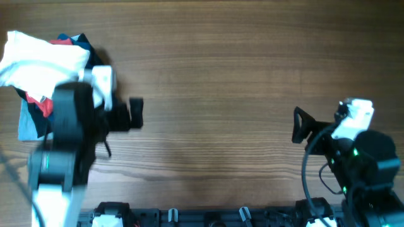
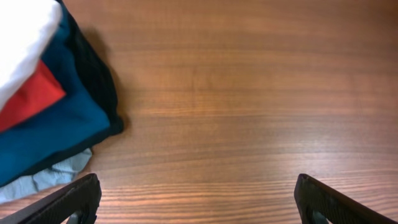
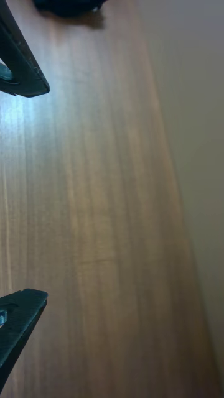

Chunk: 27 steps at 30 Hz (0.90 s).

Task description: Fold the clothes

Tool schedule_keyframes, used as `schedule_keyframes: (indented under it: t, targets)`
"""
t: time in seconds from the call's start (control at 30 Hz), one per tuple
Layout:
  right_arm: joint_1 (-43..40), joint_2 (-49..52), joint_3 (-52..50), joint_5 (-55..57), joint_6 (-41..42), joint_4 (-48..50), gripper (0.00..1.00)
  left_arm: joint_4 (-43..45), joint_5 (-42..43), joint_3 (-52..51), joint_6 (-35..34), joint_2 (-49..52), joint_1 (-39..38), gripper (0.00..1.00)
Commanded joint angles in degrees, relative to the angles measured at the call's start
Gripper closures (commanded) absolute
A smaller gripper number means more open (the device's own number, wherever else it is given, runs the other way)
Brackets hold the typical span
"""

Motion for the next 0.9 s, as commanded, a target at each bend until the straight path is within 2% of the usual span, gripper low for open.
schedule_keyframes:
  t: [0.0,0.23,0.87]
  targets:
    - [-0.13,-1.55,-1.29,1.33,-0.98,-0.33,0.00,2.71,1.03,-6.49,-0.98,-11.54,0.11,0.00]
    - [-0.13,-0.48,-1.29,1.33,-0.61,-6.21,0.00,2.64,1.03,-7.13,-1.01,-19.04,0.11,0.00]
    - [-0.13,-0.26,-1.29,1.33,-0.59,-6.40,0.00,1.55,1.03,-7.13,-1.01,-19.32,0.11,0.00]
